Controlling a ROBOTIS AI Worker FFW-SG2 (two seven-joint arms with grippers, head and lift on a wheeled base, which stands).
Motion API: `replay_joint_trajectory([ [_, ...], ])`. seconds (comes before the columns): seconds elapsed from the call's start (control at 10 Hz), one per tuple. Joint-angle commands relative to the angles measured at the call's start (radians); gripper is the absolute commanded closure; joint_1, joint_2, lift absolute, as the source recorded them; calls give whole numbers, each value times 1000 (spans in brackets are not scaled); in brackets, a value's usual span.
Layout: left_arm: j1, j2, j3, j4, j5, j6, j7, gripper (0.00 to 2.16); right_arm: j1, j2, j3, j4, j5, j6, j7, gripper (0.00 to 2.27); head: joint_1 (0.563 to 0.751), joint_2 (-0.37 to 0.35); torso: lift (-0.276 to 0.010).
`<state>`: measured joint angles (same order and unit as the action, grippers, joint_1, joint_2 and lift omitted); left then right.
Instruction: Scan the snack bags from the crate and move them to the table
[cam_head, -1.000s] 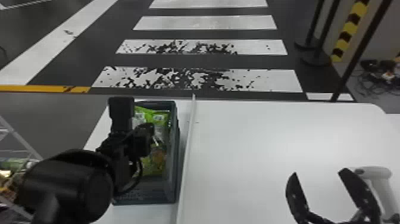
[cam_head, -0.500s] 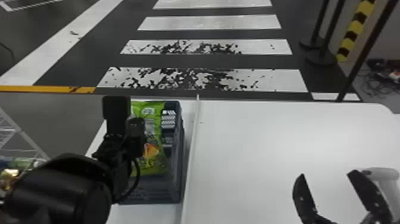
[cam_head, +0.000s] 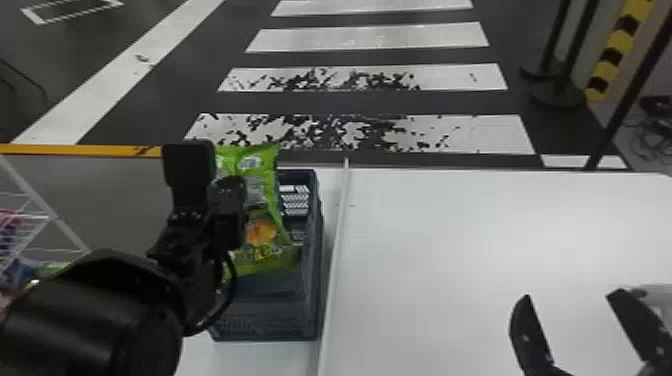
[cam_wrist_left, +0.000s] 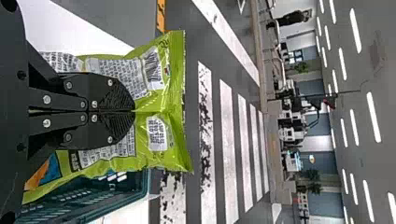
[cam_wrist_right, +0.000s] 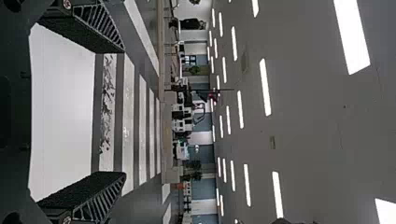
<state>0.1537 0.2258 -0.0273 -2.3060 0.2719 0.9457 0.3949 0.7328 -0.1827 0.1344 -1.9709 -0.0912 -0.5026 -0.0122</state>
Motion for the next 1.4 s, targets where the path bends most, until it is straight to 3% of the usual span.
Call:
replay_joint_trajectory([
  [0.0, -6, 4, -3, -15, -2, 2, -1, 1882, 8, -1, -6, -2, -1, -4, 0, 56, 695, 137, -95],
  [0.8, -22, 6, -10, -118, 46, 20, -8, 1885, 28, 3, -25, -32, 1, -1, 0, 56, 695, 88, -95],
  [1.3, -95, 4, -69, -116, 96, 32, -25, 1885, 34, 11, -39, -39, 5, -1, 0, 56, 695, 42, -95],
])
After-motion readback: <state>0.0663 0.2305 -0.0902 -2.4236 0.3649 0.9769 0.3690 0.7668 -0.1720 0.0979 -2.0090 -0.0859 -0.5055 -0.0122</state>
